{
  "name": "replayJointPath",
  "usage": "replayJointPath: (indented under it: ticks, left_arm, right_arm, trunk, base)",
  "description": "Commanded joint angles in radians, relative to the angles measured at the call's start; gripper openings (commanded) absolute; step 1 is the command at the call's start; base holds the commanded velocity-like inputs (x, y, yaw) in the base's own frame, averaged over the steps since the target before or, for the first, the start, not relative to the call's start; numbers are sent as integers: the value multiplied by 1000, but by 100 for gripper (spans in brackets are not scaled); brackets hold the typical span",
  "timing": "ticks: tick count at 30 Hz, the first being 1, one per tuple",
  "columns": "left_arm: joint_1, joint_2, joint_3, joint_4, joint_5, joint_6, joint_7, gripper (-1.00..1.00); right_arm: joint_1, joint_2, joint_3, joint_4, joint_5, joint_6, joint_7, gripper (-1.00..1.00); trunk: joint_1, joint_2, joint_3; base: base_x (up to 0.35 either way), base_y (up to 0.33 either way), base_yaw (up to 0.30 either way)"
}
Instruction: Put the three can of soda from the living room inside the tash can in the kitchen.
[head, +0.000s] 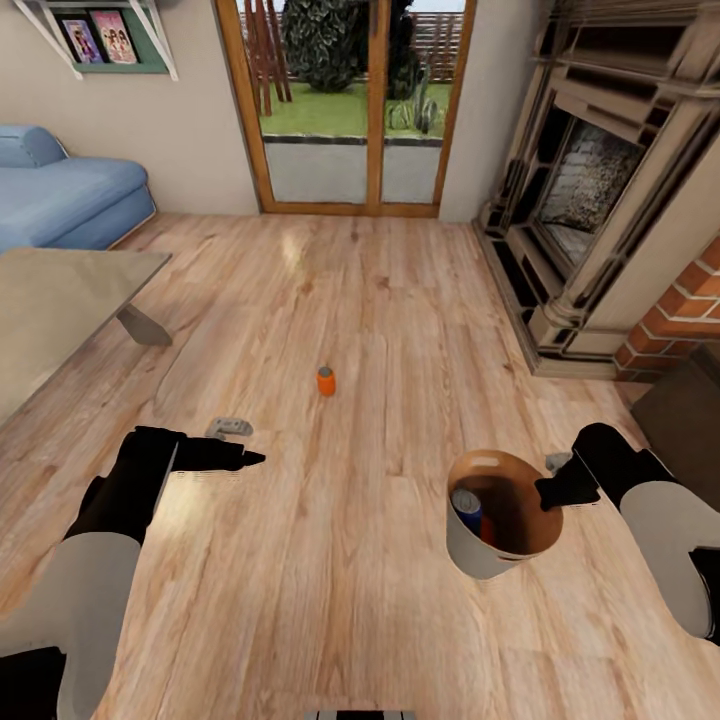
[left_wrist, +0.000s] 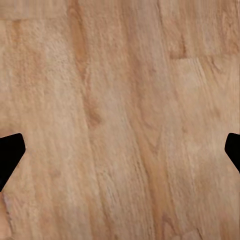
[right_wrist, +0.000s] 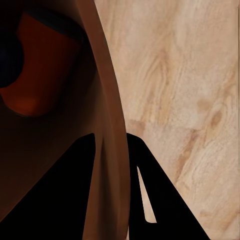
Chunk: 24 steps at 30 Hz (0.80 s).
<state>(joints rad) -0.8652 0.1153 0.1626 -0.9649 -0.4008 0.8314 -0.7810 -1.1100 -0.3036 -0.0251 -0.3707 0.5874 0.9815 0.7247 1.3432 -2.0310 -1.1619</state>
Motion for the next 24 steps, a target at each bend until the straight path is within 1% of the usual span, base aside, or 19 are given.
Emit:
replayJointPath:
  ticks: [1, 11, 18, 24]
  left_arm:
    - [0, -1, 0, 0, 1, 1, 2, 100]
    - [0, -2, 0, 0, 2, 3, 6, 100]
    - [0, -6, 0, 0, 1, 3, 6, 100]
    - [0, -8, 0, 0, 1, 4, 6, 100]
  right_arm:
    - [0, -1, -4, -1, -20, 7, 2, -100]
    - [-1, -5, -9, -7, -19, 7, 1, -100]
    - [-1, -13, -10, -9, -18, 7, 1, -100]
    - [-1, -14, -10, -10, -19, 9, 1, -100]
  trunk:
    - [0, 0, 0]
    - [0, 0, 0]
    - [0, 0, 0]
    - [0, 0, 0]
  base:
    - [298, 129, 0]
    - [298, 128, 0]
    - [301, 119, 0]
    - [319, 31, 0]
